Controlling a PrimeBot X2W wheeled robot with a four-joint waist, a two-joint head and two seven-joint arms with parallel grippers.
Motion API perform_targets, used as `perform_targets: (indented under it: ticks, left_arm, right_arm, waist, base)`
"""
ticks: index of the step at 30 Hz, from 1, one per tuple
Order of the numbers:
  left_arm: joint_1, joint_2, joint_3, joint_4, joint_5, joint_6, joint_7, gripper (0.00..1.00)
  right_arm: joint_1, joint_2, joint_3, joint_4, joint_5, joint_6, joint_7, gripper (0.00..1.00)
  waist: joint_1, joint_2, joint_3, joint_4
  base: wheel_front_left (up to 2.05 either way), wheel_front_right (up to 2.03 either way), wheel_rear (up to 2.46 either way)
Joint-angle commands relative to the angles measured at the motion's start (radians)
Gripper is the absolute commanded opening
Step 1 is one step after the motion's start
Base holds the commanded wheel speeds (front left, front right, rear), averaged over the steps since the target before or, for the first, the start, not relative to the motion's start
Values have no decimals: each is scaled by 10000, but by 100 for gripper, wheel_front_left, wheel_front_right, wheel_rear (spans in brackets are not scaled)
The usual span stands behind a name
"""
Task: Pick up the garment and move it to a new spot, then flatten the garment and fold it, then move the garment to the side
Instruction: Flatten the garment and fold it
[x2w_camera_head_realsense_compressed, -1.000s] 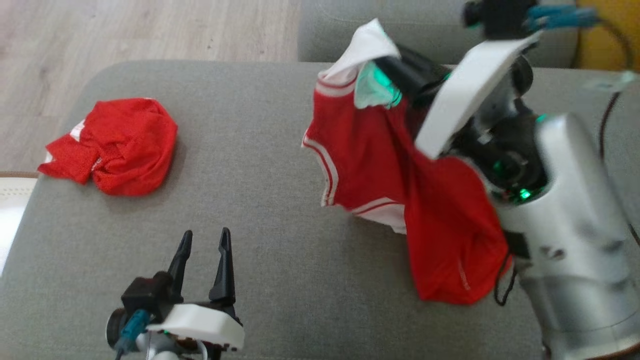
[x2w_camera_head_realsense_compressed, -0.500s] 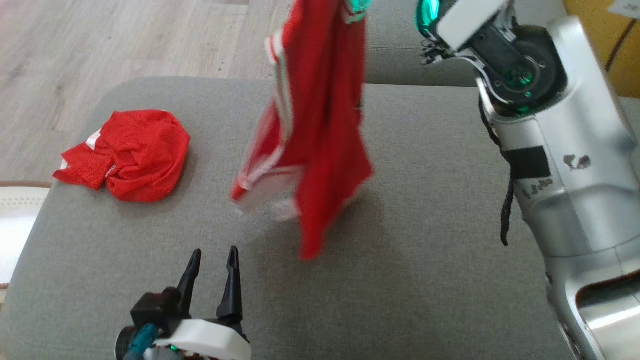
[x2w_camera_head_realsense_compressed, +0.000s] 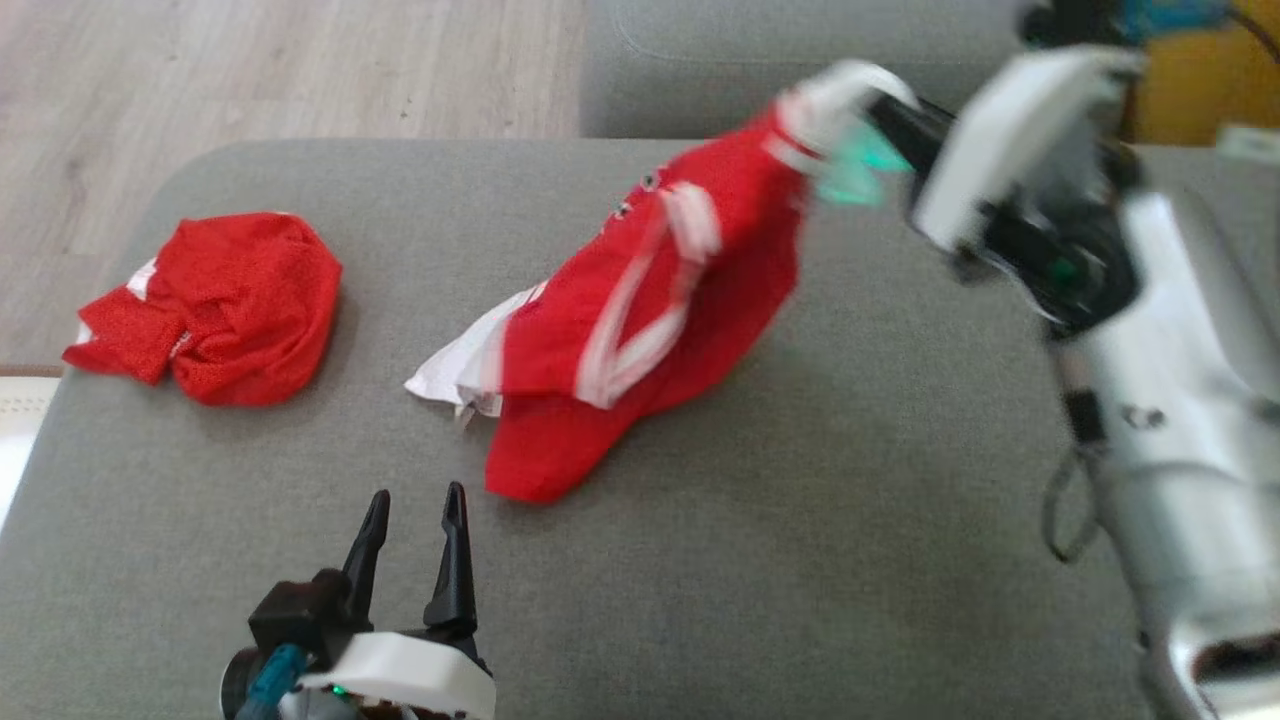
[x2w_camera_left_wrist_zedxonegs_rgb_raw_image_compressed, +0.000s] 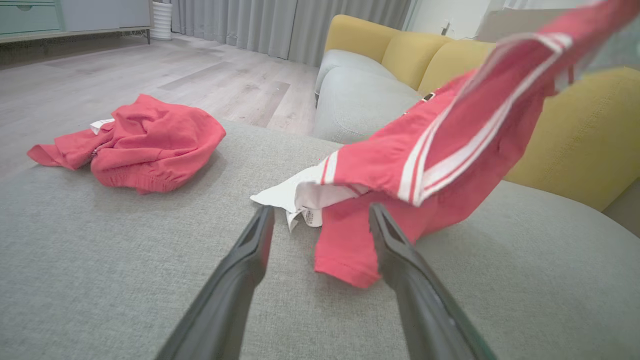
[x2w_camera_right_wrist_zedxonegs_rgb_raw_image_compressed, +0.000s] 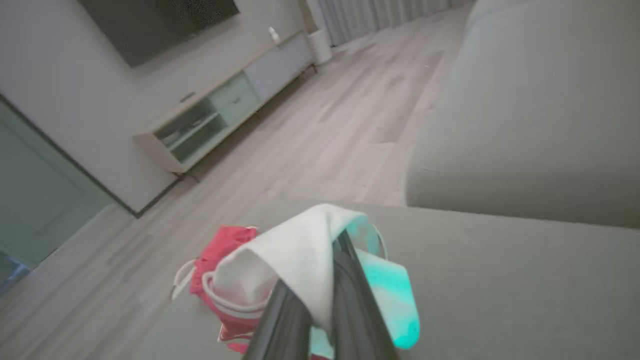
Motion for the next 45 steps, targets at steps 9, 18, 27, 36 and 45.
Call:
perform_targets:
  ticks: [9,18,27,36,45]
  left_arm:
    - [-825,-37,262,-258,120,-144,-122,100]
    - [-904,-37,286,-137,181,-201,-122,100]
    - [-788,-37,396,-190,281,-215,-122,100]
    - [-919,-37,287,-234,233,-220,-122,100]
    - [-1237,-37,37,-254,77,-150,-122,100]
  right_arm:
    - [1024,-1133,-1452,494,-2896,77,-443,0]
    - [1272,-1474,-1913,2081,-5254,77,-2782,100]
    - [1394,-1809,84,1195,-6311,77,-3926,100]
    - [1953,-1014,3773,-880,-4477,77,-3580,100]
    - [1768,-58,5788,-430,-4125,77,-3634,100]
  waist:
    - [0,0,344,-145]
    - [0,0,416,-138]
    - [0,0,359,-268]
    - [0,0,638,38]
    - [0,0,1077,557]
  base:
    - [0,0,0]
    - [0,0,0]
    - [0,0,0]
    - [0,0,0]
    - [0,0,0]
